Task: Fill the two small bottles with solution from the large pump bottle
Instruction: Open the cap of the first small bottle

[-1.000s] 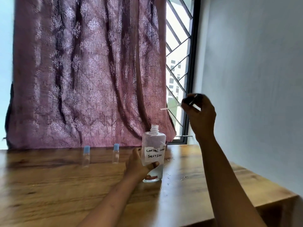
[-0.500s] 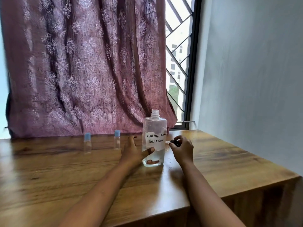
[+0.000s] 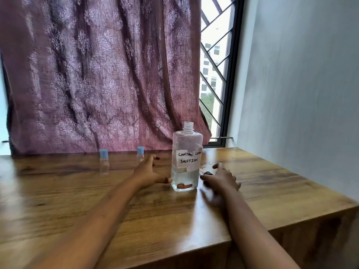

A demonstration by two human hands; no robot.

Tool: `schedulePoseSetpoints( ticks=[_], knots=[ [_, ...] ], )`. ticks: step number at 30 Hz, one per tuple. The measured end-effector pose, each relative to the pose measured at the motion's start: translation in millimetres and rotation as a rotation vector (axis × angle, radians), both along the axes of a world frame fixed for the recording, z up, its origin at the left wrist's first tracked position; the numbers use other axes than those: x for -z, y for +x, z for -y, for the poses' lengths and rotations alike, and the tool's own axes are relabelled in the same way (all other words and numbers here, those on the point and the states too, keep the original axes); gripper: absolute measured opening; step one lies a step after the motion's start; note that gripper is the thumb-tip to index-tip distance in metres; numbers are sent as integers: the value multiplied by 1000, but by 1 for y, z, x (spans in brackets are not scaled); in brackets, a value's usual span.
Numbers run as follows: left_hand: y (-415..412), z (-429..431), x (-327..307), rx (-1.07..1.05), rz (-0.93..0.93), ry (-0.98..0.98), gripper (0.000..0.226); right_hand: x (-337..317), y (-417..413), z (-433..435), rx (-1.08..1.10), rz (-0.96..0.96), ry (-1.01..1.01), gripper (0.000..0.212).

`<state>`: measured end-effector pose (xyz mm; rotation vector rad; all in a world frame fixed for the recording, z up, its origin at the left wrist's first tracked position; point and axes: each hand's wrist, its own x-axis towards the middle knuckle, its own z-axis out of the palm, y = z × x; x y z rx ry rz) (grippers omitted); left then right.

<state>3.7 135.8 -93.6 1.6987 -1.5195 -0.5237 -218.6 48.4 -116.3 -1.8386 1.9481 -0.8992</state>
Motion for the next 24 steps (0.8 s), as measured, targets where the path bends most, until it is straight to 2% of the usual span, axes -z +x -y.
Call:
schedulePoseSetpoints(
  ticks=[1, 3, 5, 6, 8, 9, 11, 13, 15, 18, 20, 22, 24],
  knots=[
    [7, -2, -1, -7, -2, -10, 86, 0, -1, 0, -24, 61, 5, 60],
    [21, -5, -3, -42, -16, -53, 72, -3, -1, -2, -75, 319, -80, 65],
    [34, -7, -1, -113, -34, -122, 58, -14, 2, -11, -70, 585, -364, 53],
    [41, -7, 1, -165, -40, -162, 51, -23, 5, -18, -22, 637, -561, 42],
    [52, -7, 5, -258, -35, -225, 40, -48, 14, -43, 45, 664, -953, 28],
    [55, -7, 7, -278, -24, -233, 36, -62, 21, -57, 9, 692, -1114, 23],
    [61, -4, 10, -282, 19, -237, 31, -84, 44, -81, -168, 711, -1314, 15],
    [66, -2, 11, -297, 60, -258, 27, -98, 73, -100, -393, 648, -1392, 9],
    [70, 1, 11, -339, 81, -277, 28, -101, 106, -112, -611, 515, -1337, 9],
    [77, 1, 13, -393, 59, -279, 28, -86, 157, -99, -796, 281, -1075, 11],
    [79, 0, 13, -392, 29, -257, 24, -68, 183, -74, -796, 194, -817, 19],
    [80, -2, 15, -392, -8, -240, 22, -48, 199, -45, -741, 79, -525, 37],
    [81, -2, 16, -397, 16, -231, 24, -31, 209, -22, -689, -96, -372, 53]
  ],
)
